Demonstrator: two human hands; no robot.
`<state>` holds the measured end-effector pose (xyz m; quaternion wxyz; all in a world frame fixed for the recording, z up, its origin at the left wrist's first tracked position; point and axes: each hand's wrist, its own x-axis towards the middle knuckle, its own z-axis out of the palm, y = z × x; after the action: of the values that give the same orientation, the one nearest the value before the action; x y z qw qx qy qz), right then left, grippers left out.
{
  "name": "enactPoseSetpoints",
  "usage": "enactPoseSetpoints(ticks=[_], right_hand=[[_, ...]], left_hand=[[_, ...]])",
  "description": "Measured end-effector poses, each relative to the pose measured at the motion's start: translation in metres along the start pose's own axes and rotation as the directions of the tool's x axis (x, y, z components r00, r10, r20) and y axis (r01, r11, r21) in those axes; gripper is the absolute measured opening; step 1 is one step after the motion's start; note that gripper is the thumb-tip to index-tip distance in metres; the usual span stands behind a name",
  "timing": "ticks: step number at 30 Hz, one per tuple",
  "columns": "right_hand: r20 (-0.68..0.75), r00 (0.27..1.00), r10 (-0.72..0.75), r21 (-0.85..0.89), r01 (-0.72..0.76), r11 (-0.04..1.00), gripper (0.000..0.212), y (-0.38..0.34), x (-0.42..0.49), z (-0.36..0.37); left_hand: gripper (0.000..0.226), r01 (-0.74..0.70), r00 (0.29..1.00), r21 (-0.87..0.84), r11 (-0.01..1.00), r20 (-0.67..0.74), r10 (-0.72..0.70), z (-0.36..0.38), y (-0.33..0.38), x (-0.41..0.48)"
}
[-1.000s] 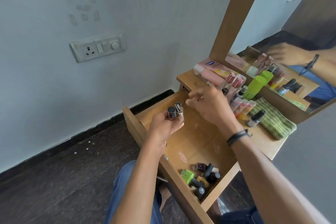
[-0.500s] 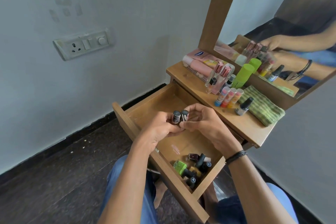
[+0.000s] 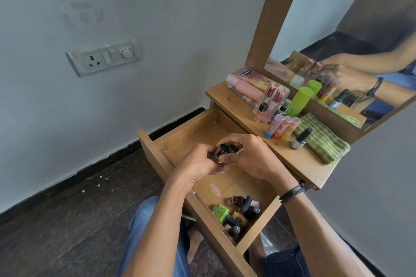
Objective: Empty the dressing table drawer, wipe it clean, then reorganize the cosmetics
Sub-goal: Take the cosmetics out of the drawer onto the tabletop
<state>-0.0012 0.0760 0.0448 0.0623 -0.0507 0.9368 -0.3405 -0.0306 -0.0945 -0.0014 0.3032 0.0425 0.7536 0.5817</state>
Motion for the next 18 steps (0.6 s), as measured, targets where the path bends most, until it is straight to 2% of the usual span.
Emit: enactPoseSetpoints(ticks=[5, 11, 15, 18], right_hand=[[-0.098, 0.995, 0.0, -0.123, -0.012, 0.992, 0.026, -0.004, -0.004, -0.01], [-0.148, 0.989, 0.017, -0.179, -0.044, 0.983, 0.025, -0.017, -0.008, -0.023], [-0.194, 0.979, 0.069, -0.22, -0.112, 0.969, 0.027, -0.02, -0.027, -0.029], [-0.254, 0.957, 0.143, -0.214, -0.2, 0.956, 0.03, -0.018, -0.048, -0.044]], left_hand=[[0.039, -0.015, 0.997, -0.004, 1.0, -0.073, 0.014, 0.0, 0.001, 0.001], [0.026, -0.093, 0.985, -0.022, 0.995, -0.147, 0.089, 0.003, 0.011, -0.003], [0.026, -0.146, 0.984, 0.038, 0.989, -0.096, 0.149, 0.015, 0.015, -0.004], [0.035, -0.185, 0.981, 0.089, 0.979, -0.04, 0.19, 0.03, 0.022, -0.007]])
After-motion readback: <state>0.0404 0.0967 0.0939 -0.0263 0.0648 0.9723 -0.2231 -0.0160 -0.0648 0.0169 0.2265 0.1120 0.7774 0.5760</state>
